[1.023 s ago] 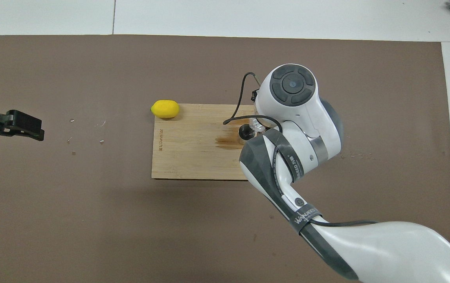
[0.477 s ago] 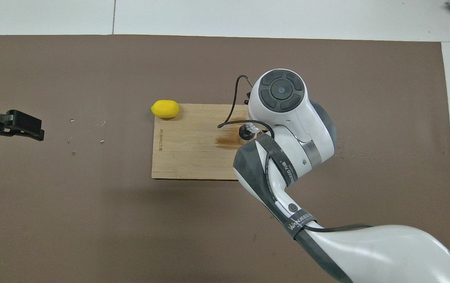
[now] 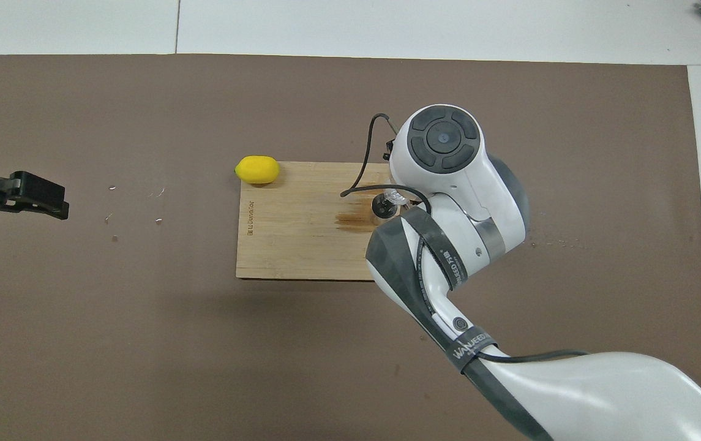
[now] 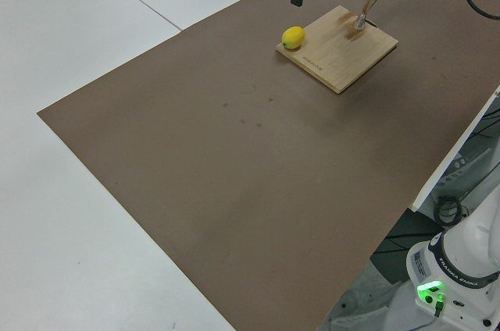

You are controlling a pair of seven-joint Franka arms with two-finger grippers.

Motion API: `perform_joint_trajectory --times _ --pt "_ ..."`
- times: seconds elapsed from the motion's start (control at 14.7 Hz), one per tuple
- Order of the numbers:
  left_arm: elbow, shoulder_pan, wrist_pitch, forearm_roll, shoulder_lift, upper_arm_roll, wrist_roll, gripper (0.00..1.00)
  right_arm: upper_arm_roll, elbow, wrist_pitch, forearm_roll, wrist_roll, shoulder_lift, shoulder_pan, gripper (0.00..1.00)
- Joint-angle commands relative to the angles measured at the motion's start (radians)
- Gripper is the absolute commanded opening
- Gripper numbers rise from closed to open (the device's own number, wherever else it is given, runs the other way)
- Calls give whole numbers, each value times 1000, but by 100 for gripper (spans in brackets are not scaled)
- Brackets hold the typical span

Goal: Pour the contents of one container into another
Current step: 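Tilt the glass cup with the right gripper to pour into the metal cup, then carry the glass cup back toward its starting spot with the right gripper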

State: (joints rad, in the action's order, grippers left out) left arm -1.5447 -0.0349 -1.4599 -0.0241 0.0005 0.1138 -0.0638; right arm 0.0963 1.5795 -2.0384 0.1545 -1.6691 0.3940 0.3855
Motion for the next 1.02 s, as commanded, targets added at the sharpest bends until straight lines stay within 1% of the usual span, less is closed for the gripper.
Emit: perform_joint_trajectory --times 0.0,0.14,0.48,0.68,0.95 --pt "-14 -10 7 -2 -14 4 -8 100 10 -4 15 -27 -29 -9 -16 0" --pt "-14 -10 7 -2 -14 4 -8 100 8 -4 6 -88 -24 -10 -34 0" --pt "-14 -10 6 -2 -14 4 -8 100 9 -4 4 -182 -20 -10 -68 0" --pt "-14 -8 7 -2 -14 4 -8 100 8 -4 3 -274 6 -9 -95 0" --pt "-14 -10 7 -2 -16 4 -8 100 10 7 4 -335 14 -9 -143 0"
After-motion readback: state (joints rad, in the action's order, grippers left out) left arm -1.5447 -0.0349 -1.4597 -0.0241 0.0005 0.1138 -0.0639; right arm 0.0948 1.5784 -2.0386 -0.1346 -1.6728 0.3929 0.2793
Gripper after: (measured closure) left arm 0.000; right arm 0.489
